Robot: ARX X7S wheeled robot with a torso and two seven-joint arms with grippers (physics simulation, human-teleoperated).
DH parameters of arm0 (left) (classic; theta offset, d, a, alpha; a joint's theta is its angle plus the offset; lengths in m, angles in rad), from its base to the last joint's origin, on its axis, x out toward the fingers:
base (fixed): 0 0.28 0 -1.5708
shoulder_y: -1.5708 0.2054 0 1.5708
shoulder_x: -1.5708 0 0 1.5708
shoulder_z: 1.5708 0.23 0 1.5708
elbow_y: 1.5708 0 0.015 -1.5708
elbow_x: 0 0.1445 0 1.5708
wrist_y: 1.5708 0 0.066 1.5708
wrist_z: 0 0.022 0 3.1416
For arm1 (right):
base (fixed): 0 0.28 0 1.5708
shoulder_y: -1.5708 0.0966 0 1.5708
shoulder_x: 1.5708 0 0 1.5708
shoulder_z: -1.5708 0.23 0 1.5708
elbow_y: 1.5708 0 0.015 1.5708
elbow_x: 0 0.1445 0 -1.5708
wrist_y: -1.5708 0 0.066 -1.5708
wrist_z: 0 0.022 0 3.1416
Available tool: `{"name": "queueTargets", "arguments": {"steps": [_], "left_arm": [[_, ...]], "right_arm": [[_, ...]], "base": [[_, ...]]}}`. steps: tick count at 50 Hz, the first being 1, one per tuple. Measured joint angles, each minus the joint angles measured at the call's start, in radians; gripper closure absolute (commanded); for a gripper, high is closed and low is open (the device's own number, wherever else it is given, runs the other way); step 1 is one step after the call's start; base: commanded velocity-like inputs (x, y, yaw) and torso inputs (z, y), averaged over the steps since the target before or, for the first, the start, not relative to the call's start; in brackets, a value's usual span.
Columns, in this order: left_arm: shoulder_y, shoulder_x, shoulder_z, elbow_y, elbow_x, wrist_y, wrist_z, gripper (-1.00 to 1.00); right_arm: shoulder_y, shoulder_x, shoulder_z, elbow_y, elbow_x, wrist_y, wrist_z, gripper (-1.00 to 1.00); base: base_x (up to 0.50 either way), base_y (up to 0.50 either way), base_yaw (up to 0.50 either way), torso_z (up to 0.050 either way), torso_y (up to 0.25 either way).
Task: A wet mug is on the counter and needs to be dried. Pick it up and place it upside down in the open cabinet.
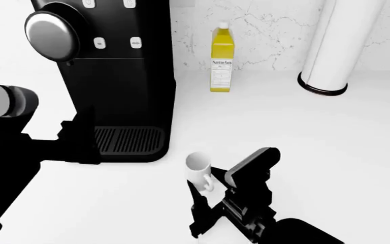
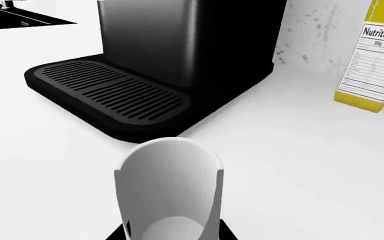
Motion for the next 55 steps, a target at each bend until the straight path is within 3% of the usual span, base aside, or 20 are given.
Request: {"name": "queueTargets", "arguments": {"steps": [20, 32, 55], "left_arm": [[-0.148, -0.003, 0.109, -0.107, -0.145, -0.012, 0.064, -1.00], [-0.269, -0.006, 0.183, -0.231, -0.299, -0.020, 0.141, -1.00], [-0.443, -0.010, 0.275, -0.449, -0.556, 0.063, 0.165, -1.00]], "right_arm": [[0.162, 0.233, 0.060, -0.270, -0.130, 0.179, 0.075, 1.00], [0.395, 0.336, -0.077, -0.339, -0.334, 0.213, 0.011, 1.00], [0.746, 0.492, -0.426, -0.196, -0.969, -0.112, -0.104, 1.00]], "base": [[0.00, 0.00, 0.00, 0.000, 0.000], [0.00, 0.00, 0.00, 0.000, 0.000], [0.00, 0.00, 0.00, 0.000, 0.000]]}}
